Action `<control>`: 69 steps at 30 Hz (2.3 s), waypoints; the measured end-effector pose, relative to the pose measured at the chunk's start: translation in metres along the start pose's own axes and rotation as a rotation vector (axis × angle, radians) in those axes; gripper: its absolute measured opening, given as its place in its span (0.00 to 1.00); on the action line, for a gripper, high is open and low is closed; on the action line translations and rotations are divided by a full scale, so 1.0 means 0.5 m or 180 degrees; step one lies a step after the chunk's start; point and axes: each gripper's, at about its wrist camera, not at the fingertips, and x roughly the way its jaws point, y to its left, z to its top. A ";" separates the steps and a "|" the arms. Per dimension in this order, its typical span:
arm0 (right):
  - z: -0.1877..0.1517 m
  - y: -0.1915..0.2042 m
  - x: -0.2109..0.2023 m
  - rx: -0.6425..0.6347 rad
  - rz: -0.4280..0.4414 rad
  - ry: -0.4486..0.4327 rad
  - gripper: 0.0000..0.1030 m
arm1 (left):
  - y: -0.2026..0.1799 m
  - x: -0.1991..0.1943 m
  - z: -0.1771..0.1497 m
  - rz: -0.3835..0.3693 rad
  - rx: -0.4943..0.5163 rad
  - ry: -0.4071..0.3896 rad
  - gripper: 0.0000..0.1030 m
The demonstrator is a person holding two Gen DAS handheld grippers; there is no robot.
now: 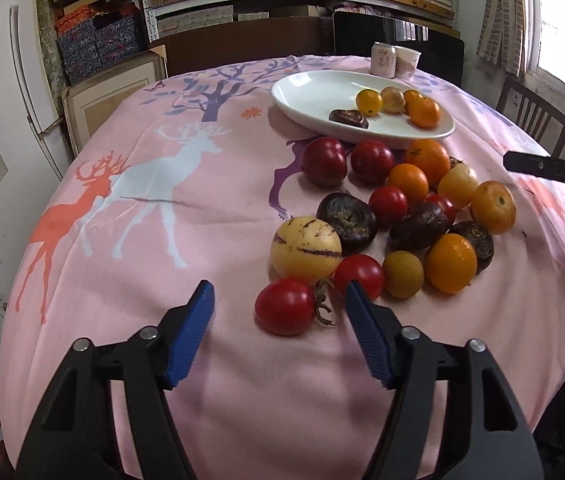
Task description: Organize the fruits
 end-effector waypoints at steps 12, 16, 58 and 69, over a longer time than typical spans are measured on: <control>-0.067 0.143 -0.020 -0.1154 -0.0013 -0.0013 0.55 | -0.006 -0.013 -0.035 -0.0008 0.0003 -0.0057 0.34; -0.072 0.171 -0.011 -0.1318 -0.0122 0.0016 0.55 | -0.011 -0.015 -0.038 0.0048 0.0019 -0.0050 0.35; 0.028 0.098 -0.077 -0.0600 -0.0121 -0.0436 0.40 | -0.024 -0.091 0.046 -0.0209 -0.0146 -0.0496 0.30; -0.001 0.062 -0.048 -0.0430 0.0019 -0.0256 0.40 | -0.010 -0.028 -0.029 -0.0186 -0.0147 -0.0012 0.40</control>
